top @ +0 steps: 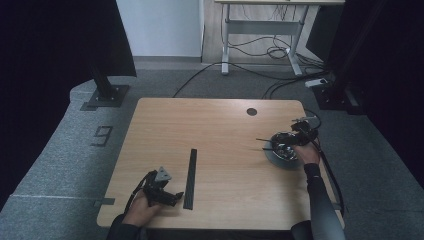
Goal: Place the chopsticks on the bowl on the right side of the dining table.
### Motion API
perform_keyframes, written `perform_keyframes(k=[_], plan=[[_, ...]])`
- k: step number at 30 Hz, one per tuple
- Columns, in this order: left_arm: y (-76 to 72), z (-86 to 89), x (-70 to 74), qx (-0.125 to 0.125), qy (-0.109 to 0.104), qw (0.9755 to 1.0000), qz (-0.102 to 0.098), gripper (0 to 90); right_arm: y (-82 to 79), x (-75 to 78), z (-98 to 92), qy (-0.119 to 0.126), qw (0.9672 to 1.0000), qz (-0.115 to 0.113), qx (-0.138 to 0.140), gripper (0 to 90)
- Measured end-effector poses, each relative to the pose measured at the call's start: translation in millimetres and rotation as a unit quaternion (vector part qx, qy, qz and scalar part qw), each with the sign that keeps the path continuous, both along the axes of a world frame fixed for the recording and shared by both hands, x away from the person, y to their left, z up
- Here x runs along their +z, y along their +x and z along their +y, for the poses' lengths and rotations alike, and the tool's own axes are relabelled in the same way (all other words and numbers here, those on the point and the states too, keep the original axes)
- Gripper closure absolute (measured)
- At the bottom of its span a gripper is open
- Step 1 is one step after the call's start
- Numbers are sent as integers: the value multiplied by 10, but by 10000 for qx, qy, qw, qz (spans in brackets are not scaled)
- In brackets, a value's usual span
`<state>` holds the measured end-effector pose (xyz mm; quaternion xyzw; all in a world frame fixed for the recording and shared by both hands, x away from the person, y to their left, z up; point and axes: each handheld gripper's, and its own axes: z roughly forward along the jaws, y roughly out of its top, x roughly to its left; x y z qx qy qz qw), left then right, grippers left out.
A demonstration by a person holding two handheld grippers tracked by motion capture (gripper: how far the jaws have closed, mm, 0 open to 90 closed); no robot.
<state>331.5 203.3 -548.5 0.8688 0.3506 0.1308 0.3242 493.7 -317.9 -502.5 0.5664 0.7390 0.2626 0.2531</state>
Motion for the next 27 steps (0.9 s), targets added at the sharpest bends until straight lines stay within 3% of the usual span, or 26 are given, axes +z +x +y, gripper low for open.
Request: perform_keyframes(k=[7,12,17,22,27], plan=[[0,0,0,0,-1,10000,1,0,-109,34,23,-45,9999,-79,139,0],[0,0,0,1,0,10000,0,0,-246,196,-111,21,9996,-170,208,0],[0,0,0,0,0,10000,0,0,-417,287,-306,119,9996,-266,52,14],[-1,-2,-1,11,-11,10000,4,0,-591,250,-434,319,9990,-310,-76,53],[0,0,0,1,-1,10000,0,0,-715,131,-400,399,9986,-337,-24,74]])
